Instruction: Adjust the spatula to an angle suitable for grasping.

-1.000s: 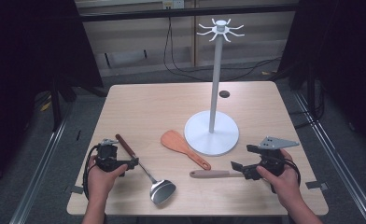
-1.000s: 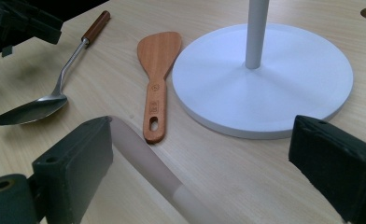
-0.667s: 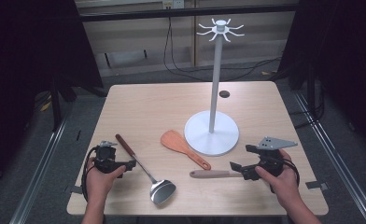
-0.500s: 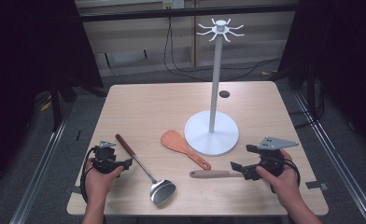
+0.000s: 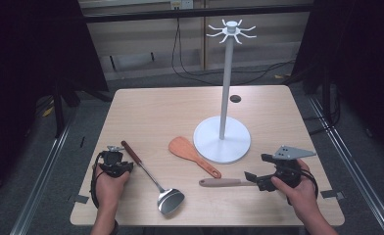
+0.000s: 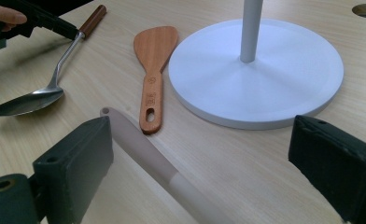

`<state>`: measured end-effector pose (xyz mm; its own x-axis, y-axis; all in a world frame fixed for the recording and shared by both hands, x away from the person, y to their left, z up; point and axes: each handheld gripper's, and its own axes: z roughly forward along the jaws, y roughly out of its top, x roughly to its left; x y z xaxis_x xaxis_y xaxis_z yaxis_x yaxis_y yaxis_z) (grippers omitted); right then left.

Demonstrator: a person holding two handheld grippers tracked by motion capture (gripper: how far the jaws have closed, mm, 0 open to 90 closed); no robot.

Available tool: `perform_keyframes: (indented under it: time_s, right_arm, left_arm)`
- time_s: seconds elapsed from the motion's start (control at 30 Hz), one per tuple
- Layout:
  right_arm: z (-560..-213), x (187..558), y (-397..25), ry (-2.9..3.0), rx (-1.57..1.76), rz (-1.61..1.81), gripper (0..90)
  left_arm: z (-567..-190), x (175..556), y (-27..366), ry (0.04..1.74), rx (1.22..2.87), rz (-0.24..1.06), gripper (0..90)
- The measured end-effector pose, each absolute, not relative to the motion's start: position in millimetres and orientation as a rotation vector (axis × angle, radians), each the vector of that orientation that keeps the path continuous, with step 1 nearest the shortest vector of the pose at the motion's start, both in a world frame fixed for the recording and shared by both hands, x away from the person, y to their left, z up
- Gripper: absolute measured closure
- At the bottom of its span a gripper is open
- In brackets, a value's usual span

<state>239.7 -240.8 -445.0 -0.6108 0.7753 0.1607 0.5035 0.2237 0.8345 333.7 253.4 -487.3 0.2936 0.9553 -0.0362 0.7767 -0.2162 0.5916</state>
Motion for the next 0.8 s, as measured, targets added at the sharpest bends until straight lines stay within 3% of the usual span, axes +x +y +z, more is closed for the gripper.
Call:
perform_keyframes:
  time_s: [0.3,0.8]
  right_arm:
    - [-447,232,-250,2.194,1.228,1.322,6.2]
    - [-447,219,-268,2.145,1.274,1.302,6.2]
  left_arm:
    - [-489,351,246,1.516,2.066,0.518,73.3]
    - [-492,376,218,1.462,2.069,0.493,67.9]
